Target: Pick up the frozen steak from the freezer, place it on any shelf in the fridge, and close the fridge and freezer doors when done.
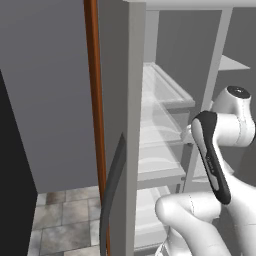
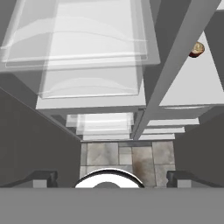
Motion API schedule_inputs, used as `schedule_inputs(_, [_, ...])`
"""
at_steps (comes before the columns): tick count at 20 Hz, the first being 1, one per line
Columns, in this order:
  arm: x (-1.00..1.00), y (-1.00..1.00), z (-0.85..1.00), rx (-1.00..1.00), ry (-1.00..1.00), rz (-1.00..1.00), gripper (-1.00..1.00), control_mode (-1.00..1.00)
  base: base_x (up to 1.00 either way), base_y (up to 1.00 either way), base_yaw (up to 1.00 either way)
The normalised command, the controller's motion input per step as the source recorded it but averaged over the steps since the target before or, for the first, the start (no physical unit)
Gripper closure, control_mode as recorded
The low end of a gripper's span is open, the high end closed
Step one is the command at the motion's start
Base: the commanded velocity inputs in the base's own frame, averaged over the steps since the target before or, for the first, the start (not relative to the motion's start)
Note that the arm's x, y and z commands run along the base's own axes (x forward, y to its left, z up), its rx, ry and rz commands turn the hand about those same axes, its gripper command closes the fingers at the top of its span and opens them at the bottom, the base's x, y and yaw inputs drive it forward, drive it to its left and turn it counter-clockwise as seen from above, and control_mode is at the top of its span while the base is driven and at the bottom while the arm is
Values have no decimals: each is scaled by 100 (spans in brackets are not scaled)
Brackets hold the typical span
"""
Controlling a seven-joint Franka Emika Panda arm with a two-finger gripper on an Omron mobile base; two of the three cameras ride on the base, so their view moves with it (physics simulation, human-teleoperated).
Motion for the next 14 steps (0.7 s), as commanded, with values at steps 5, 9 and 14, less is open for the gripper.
schedule_inputs(5, [0, 0, 0, 0, 0, 0, -100, -100, 0, 0, 0])
schedule_inputs(9, [0, 0, 0, 0, 0, 0, -100, -100, 0, 0, 0])
schedule_inputs(14, [0, 0, 0, 0, 0, 0, -100, -100, 0, 0, 0])
